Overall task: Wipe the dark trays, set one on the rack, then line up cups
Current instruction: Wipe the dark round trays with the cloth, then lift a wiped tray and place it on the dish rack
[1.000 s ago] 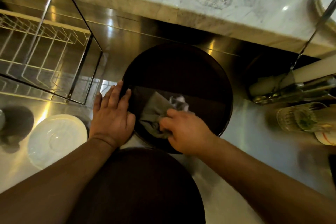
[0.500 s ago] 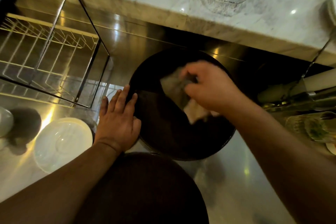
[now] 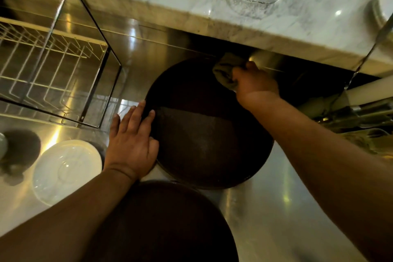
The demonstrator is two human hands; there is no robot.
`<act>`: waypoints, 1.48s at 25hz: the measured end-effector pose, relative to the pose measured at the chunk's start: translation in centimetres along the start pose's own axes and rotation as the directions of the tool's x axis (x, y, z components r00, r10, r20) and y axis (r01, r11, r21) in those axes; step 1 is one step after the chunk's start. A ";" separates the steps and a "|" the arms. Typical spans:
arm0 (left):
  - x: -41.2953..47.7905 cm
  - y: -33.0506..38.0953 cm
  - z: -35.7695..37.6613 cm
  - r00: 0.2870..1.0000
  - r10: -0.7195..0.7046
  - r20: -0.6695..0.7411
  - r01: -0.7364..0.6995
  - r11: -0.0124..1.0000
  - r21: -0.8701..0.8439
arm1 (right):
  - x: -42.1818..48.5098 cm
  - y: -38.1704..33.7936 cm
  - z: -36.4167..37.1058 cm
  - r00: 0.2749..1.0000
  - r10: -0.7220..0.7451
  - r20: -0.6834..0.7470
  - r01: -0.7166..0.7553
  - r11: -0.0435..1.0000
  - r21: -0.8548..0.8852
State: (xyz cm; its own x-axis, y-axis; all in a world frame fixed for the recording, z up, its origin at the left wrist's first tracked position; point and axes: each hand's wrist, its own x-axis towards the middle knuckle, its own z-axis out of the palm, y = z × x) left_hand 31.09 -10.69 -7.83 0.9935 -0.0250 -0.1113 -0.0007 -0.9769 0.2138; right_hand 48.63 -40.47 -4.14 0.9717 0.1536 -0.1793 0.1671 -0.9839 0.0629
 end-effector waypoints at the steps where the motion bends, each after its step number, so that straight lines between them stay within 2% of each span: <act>1: 0.0 0.0 0.0 1.000 -0.003 0.000 0.003 1.000 0.000 | -1.8 1.0 0.0 0.999 0.036 0.023 -0.035 0.999 -0.021; 3: -0.1 0.0 0.0 1.000 -0.006 -0.002 0.006 1.000 -0.009 | -6.5 2.5 0.2 0.993 0.099 0.057 -0.099 0.995 0.000; 6: -0.1 -0.1 0.0 1.000 -0.002 0.000 0.002 1.000 -0.009 | -14.4 1.9 0.8 0.954 0.193 0.230 -0.234 0.958 0.168; 8: -0.2 -0.1 0.0 1.000 -0.005 0.009 0.005 1.000 -0.009 | -19.0 -1.1 1.1 0.934 0.127 0.334 -0.245 0.907 0.341; 10: -0.1 0.0 0.0 1.000 -0.006 0.009 0.006 1.000 -0.013 | -21.8 -5.2 1.1 0.946 -0.006 0.325 -0.161 0.860 0.484; 13: -0.2 -0.2 0.2 1.000 -0.009 0.004 0.009 1.000 -0.013 | -22.5 -9.6 0.9 0.935 -0.169 0.312 -0.045 0.817 0.576; 15: -0.2 -0.3 0.3 1.000 -0.005 -0.008 0.005 1.000 -0.017 | -22.2 -9.3 0.6 0.934 -0.176 0.311 -0.056 0.788 0.613; 17: -0.2 -0.5 0.7 1.000 0.002 -0.019 -0.002 1.000 -0.016 | -22.2 -6.9 -0.1 0.962 -0.076 0.263 -0.131 0.715 0.686; 19: -0.2 -0.7 1.1 1.000 -0.003 -0.026 0.002 1.000 -0.013 | -22.5 -3.4 -0.8 0.982 0.138 0.132 -0.191 0.657 0.730; 20: -0.1 -0.7 1.2 1.000 -0.007 -0.026 0.006 1.000 -0.016 | -22.7 -1.4 -1.1 0.967 0.247 0.062 -0.214 0.652 0.727; 23: 0.0 -0.7 1.0 1.000 -0.018 -0.003 0.018 0.999 -0.033 | -23.0 3.6 -0.9 0.896 0.435 -0.091 -0.313 0.764 0.565; 24: -0.1 -0.6 0.8 1.000 -0.021 0.003 0.021 0.999 -0.044 | -23.1 4.8 -0.6 0.875 0.469 -0.120 -0.368 0.805 0.465; 26: -0.3 -0.3 0.1 1.000 -0.026 0.015 0.027 0.998 -0.049 | -23.5 6.3 0.3 0.837 0.533 -0.124 -0.475 0.820 0.318; 30: 0.4 0.3 -1.6 0.998 -0.041 0.047 0.044 0.998 -0.052 | -24.3 6.2 1.3 0.790 0.592 0.159 -0.613 0.773 0.162; 31: 0.8 0.5 -2.2 0.998 -0.039 0.048 0.043 0.997 -0.066 | -24.5 5.9 1.1 0.790 0.592 0.160 -0.609 0.789 0.083; 33: 1.3 0.5 -3.2 0.997 -0.051 0.058 0.058 0.991 -0.119 | -24.4 4.9 0.3 0.845 0.535 0.002 -0.535 0.845 -0.010; 34: 1.6 0.3 -3.7 0.992 -0.095 0.080 0.108 0.979 -0.171 | -24.3 4.1 0.0 0.865 0.494 -0.086 -0.493 0.869 0.025; 35: 1.8 0.1 -4.1 0.981 -0.166 0.104 0.186 0.956 -0.226 | -23.9 3.3 -0.2 0.867 0.485 -0.112 -0.471 0.872 0.131; 36: 1.9 -0.2 -4.4 0.960 -0.247 0.135 0.275 0.924 -0.264 | -23.2 2.5 -0.3 0.845 0.535 -0.018 -0.504 0.807 0.309; 37: 2.1 -0.4 -4.5 0.936 -0.306 0.176 0.345 0.899 -0.270 | -22.1 1.7 -0.5 0.792 0.591 0.155 -0.584 0.657 0.477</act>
State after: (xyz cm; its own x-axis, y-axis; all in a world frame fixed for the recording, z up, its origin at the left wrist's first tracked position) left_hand 33.67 -9.40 -3.74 0.9097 0.2381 -0.3404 0.3728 -0.8294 0.4161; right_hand 27.56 -45.52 0.47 0.8424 -0.4738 -0.2567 -0.5368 -0.7796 -0.3226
